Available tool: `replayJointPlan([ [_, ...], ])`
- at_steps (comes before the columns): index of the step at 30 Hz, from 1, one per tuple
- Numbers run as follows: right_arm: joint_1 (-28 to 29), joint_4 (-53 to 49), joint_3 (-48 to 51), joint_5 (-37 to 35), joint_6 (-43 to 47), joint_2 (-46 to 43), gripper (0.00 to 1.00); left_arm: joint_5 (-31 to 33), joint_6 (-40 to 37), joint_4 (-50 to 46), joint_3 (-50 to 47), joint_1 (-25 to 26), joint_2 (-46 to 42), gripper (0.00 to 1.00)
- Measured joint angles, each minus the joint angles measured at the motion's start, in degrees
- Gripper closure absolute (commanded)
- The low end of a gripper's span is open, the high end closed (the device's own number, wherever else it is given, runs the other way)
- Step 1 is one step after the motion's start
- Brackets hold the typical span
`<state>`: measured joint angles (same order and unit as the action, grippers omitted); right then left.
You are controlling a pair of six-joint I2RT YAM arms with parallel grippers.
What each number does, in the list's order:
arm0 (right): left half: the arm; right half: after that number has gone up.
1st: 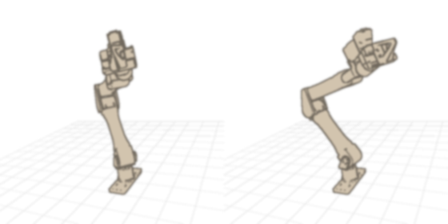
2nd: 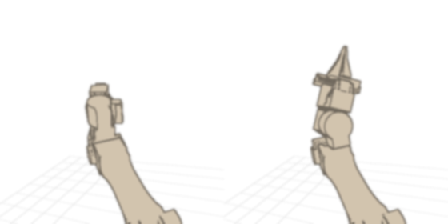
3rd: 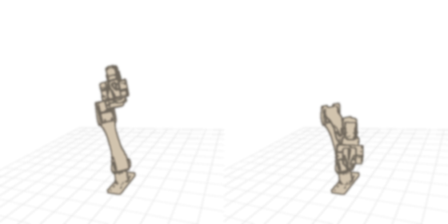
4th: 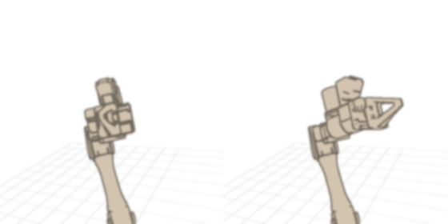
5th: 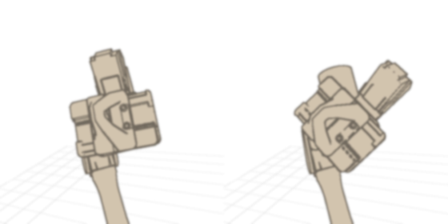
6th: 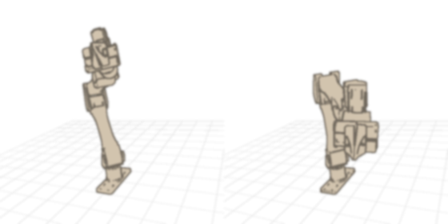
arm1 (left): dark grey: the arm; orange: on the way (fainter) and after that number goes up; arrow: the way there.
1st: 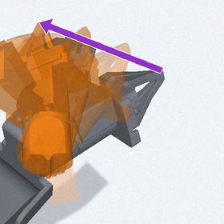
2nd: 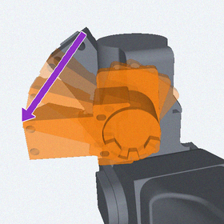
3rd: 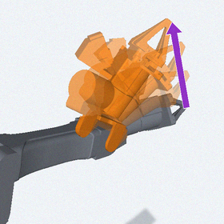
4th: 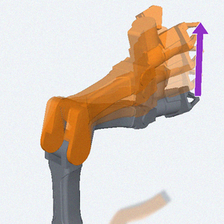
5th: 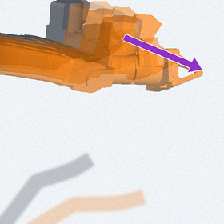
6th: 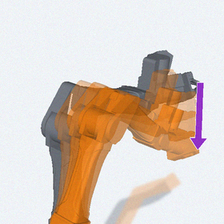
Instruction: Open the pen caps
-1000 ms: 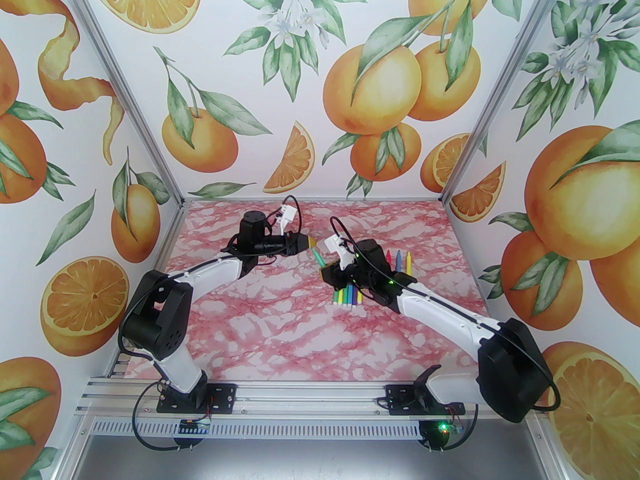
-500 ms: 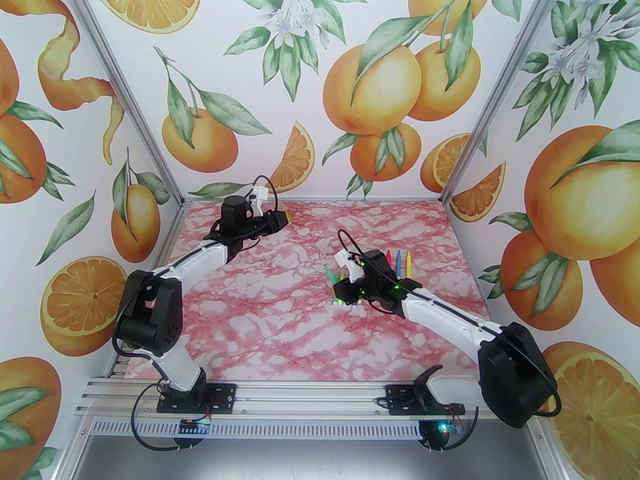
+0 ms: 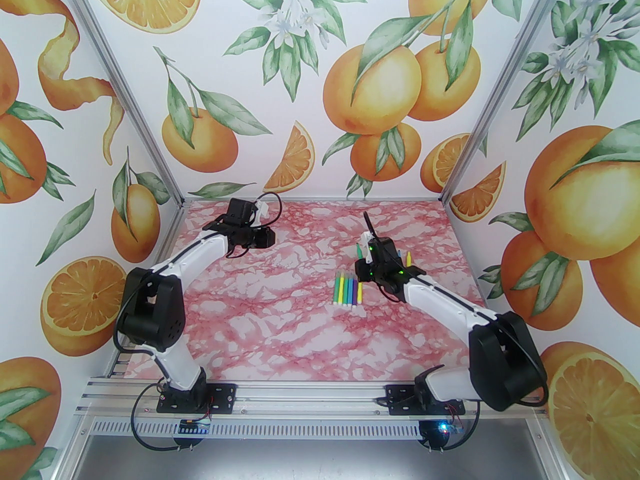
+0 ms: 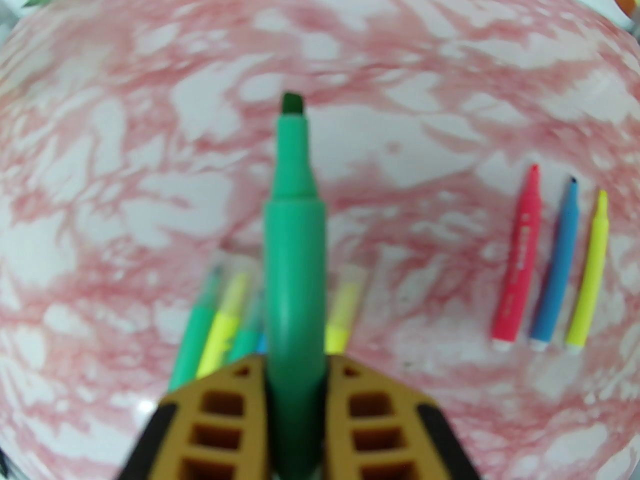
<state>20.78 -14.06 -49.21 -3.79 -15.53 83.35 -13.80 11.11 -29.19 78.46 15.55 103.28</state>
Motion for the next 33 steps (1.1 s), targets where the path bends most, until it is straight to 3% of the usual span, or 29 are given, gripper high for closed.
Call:
replayJointPlan([
  [18, -5.6, -4.4, -4.3, -4.9, -3.8, 9.5, 1.00, 17.1, -6.7, -10.6, 6.2, 0.2, 11.7, 1.00],
  [33, -9.0, -10.4, -11.8, -5.2, -2.0, 17.9, 1.00, 21.5, -8.5, -11.4, 8.3, -1.3, 17.0, 1.00],
])
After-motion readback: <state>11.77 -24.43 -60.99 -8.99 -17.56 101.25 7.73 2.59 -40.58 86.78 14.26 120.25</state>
